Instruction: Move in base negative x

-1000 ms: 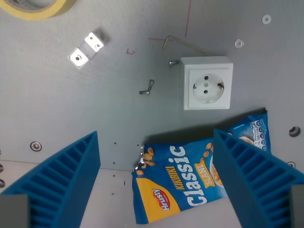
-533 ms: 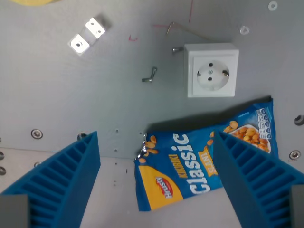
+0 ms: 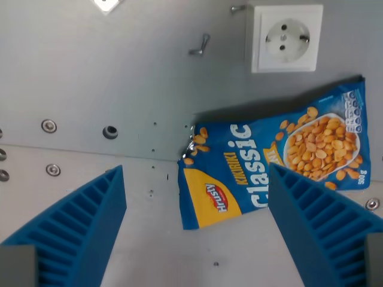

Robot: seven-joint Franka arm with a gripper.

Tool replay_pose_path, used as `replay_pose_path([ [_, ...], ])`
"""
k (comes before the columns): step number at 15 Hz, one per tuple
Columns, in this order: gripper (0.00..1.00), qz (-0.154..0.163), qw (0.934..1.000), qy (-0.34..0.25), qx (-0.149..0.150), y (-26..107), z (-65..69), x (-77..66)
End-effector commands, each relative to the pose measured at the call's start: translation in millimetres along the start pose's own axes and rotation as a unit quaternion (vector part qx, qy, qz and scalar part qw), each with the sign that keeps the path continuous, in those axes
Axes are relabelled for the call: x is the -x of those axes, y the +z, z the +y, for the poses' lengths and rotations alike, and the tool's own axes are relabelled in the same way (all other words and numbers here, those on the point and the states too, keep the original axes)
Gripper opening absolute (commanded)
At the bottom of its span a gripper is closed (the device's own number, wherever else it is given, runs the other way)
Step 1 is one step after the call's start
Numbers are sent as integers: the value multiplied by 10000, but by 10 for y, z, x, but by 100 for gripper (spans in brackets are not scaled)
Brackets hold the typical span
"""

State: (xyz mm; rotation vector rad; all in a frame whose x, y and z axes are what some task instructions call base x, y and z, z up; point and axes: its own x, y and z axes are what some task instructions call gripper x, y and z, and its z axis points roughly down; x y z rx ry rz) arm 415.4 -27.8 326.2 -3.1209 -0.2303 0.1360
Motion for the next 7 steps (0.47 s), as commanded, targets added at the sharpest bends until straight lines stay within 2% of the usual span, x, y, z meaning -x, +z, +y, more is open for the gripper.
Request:
replay_pose_path([
  [1,100,393,9992,30,98,-2,-80,244],
  [7,100,393,9992,30,98,79,-169,539],
])
